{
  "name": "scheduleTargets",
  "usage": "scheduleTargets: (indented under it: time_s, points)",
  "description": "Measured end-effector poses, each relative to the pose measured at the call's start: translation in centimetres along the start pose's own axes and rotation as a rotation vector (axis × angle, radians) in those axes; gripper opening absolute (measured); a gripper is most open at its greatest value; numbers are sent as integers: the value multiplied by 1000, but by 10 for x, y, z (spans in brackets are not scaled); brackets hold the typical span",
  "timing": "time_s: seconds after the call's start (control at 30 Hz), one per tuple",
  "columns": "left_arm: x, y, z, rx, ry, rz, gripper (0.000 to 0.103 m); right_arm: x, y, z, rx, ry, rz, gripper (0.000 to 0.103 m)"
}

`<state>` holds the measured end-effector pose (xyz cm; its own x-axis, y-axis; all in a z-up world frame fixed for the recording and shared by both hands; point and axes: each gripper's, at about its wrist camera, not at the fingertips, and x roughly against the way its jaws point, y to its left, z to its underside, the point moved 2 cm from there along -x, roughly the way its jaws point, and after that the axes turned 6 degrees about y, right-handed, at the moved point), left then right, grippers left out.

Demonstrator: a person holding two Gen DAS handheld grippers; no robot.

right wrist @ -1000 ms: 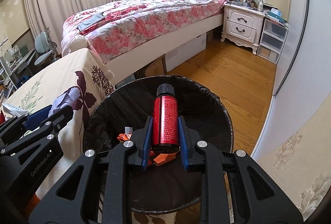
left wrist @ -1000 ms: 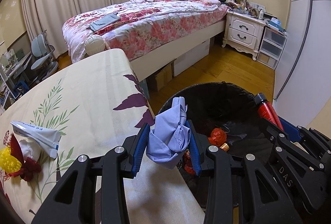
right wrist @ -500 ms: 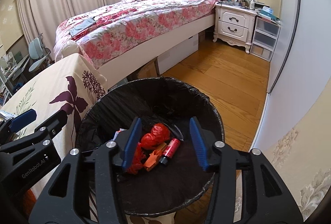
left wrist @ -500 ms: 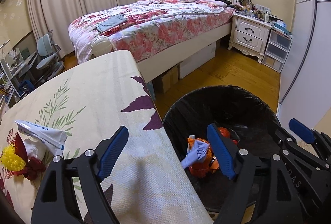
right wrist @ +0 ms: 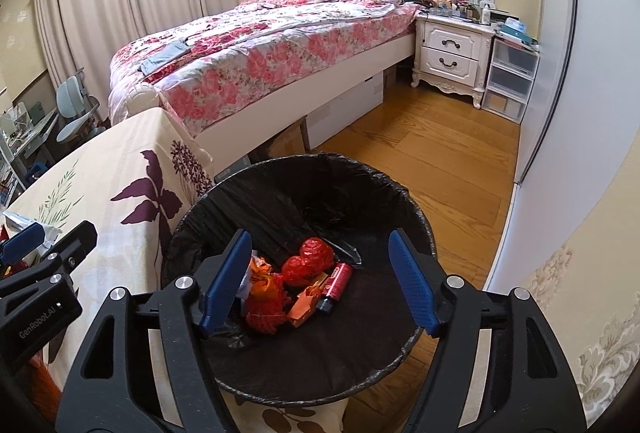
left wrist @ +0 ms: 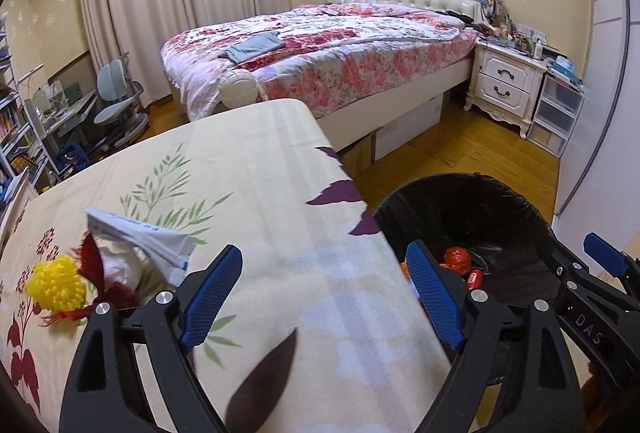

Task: Collect trash
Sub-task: 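Open both tools to drop the cloth and can into the bin, then move both open tools back over the bed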

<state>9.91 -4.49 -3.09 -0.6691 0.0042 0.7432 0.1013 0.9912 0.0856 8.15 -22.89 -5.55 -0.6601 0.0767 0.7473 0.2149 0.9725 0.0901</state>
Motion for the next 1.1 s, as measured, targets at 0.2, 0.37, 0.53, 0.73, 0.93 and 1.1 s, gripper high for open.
scheduleTargets:
  time_s: [0.2, 0.37, 0.53, 0.73, 0.93, 1.1]
  points:
    - [8, 23, 7, 36, -4, -21, 84, 4, 16, 3, 23, 5, -22, 70]
    - [16, 45, 13, 59, -9, -42, 84, 7, 33, 6, 50, 8, -41, 70]
    - [21, 72, 26, 93, -2, -68, 84, 9, 52, 10, 75, 16, -70, 70]
    - [29, 103, 41, 129, 10, -105, 84, 11, 87, 19, 134, 35, -118, 70]
    - [39, 137, 59, 168, 19, -145, 84, 15, 122, 31, 191, 55, -171, 70]
    - [43, 166, 77, 196, 36, -187, 84, 20, 158, 44, 259, 74, -218, 70]
